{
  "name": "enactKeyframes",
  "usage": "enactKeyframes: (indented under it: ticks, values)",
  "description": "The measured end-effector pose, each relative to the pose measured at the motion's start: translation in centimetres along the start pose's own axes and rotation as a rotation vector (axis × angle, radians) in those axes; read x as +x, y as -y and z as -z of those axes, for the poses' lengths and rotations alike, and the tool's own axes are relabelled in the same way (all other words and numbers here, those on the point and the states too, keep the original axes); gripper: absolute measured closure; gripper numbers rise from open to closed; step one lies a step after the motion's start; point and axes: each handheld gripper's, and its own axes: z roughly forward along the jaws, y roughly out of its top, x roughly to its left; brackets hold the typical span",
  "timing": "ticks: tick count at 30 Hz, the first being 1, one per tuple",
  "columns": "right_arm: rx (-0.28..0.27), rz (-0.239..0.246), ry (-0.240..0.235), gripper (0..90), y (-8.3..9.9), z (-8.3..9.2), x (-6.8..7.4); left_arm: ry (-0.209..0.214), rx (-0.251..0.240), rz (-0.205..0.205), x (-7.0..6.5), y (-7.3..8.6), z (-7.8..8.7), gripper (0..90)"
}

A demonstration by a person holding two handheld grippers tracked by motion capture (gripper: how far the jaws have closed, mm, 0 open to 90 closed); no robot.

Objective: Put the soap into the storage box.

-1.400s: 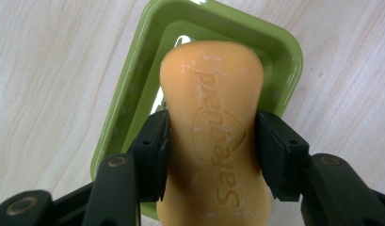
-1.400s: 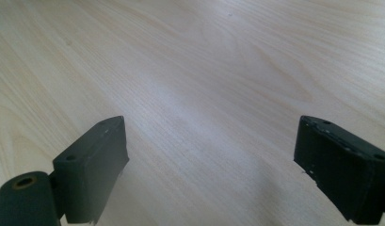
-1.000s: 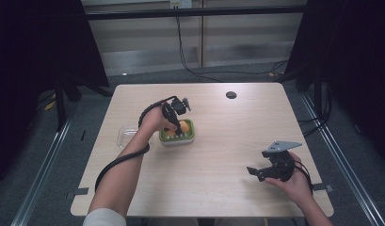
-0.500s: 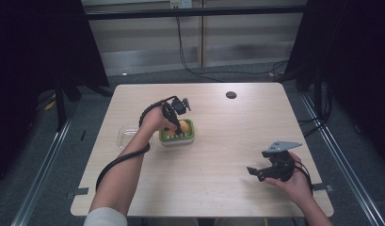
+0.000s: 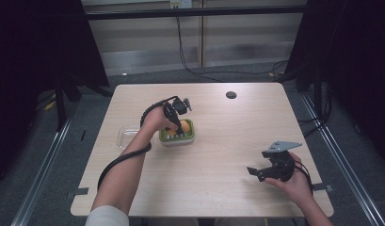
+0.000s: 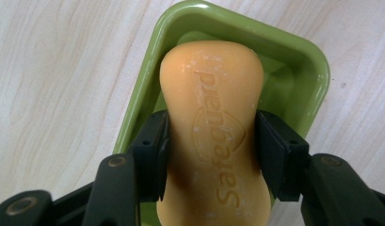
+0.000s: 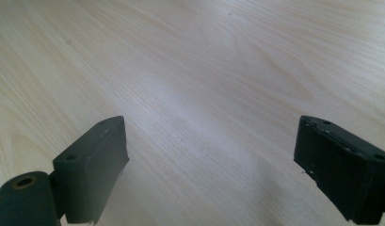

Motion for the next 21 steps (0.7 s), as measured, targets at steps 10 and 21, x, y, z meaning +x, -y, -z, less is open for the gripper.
enactKeyframes:
  ticks: [10, 21]
  values:
    - [0.000, -0.002, 0.001, 9.7, 0.00, 0.01, 0.01, -0.015, 0.008, -0.023, 0.15, 0.17, -0.45, 48.8]
    - [0.000, 0.002, 0.001, 9.7, -0.01, 0.00, -0.04, -0.006, -0.006, -0.007, 0.17, 0.26, -0.61, 48.7]
